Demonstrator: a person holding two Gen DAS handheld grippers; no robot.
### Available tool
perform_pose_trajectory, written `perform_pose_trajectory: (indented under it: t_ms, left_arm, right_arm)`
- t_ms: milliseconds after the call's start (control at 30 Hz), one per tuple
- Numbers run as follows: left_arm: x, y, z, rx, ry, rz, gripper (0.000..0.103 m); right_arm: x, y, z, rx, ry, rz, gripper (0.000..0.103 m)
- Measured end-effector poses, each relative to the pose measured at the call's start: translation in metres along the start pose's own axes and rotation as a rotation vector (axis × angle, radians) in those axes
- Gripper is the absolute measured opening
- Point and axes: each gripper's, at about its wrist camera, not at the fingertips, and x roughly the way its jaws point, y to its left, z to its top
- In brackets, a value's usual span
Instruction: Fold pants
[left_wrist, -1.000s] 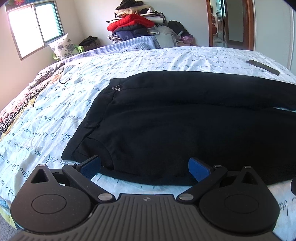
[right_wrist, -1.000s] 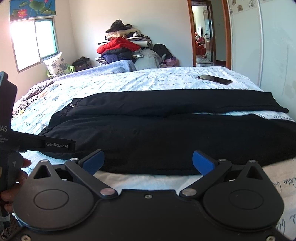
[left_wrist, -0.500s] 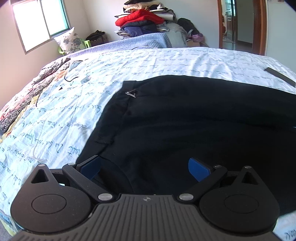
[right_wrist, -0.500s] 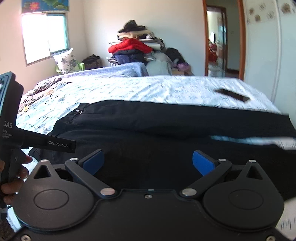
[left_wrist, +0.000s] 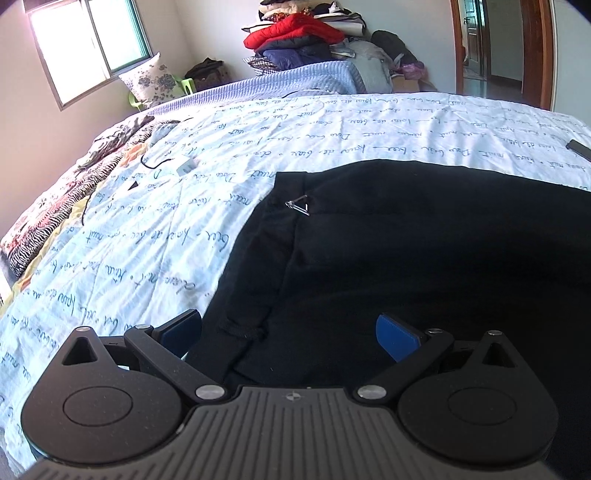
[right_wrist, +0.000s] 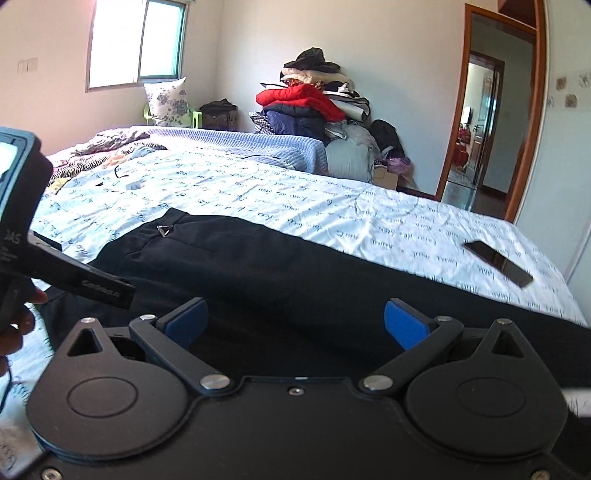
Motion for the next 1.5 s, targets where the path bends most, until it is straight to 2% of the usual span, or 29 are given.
perform_pose_trajectory:
  t_ms: [133,333,400,533,633,733,833,867,900,967,1067,1133,1233,1333,1467,1500]
  left_arm:
    - [0.015,0.011,0.016,0.034,-0.010,-0.040,0.103]
    - [0.055,0.036,0.056,0.135,-0.085,-0.067,0.103]
    - [0.075,0.043,0.068,0.174,-0.094,-0.114,0.103]
    - [0.115,0.058,0.085,0.212,-0.062,-0.219,0.101]
    - [0.136,0.071,0.095,0.228,-0.044,-0.273,0.101]
    - [0.152,0.079,0.103,0.253,-0.034,-0.320,0.100]
    - [0.164,0.082,0.111,0.280,-0.019,-0.376,0.100]
    - [0.167,0.082,0.114,0.279,-0.007,-0.387,0.101]
    - [0.171,0.080,0.117,0.266,0.013,-0.385,0.100]
    - [0.177,0.078,0.124,0.216,0.067,-0.390,0.099]
    - [0.180,0.079,0.132,0.060,0.167,-0.465,0.099]
    - [0.184,0.082,0.137,-0.091,0.228,-0.545,0.100]
    - [0.195,0.082,0.141,-0.299,0.322,-0.596,0.099]
    - [0.202,0.075,0.146,-0.396,0.365,-0.609,0.098]
    - [0.205,0.065,0.153,-0.453,0.365,-0.608,0.096]
    - [0.207,0.063,0.153,-0.473,0.371,-0.602,0.089]
  right_arm:
    - [0.033,-0.011,0.023,-0.064,0.000,0.037,0.103]
    - [0.118,-0.022,0.058,-0.171,0.080,0.244,0.103]
    - [0.150,-0.018,0.066,-0.206,0.114,0.313,0.101]
    - [0.213,-0.007,0.079,-0.247,0.190,0.433,0.098]
    - [0.256,0.000,0.089,-0.240,0.248,0.490,0.096]
    - [0.297,0.000,0.096,-0.178,0.327,0.549,0.094]
    - [0.324,0.000,0.096,-0.132,0.400,0.593,0.081]
    - [0.325,0.001,0.097,-0.132,0.404,0.608,0.068]
    - [0.321,0.003,0.098,-0.147,0.387,0.625,0.046]
    - [0.306,0.010,0.100,-0.201,0.346,0.623,0.015]
    - [0.273,0.030,0.094,-0.363,0.254,0.561,0.013]
    - [0.252,0.045,0.084,-0.468,0.203,0.533,0.012]
    - [0.222,0.062,0.072,-0.596,0.129,0.490,0.012]
    - [0.200,0.070,0.066,-0.670,0.083,0.469,0.012]
    - [0.180,0.070,0.066,-0.692,0.032,0.455,0.011]
    - [0.176,0.070,0.065,-0.703,0.020,0.449,0.011]
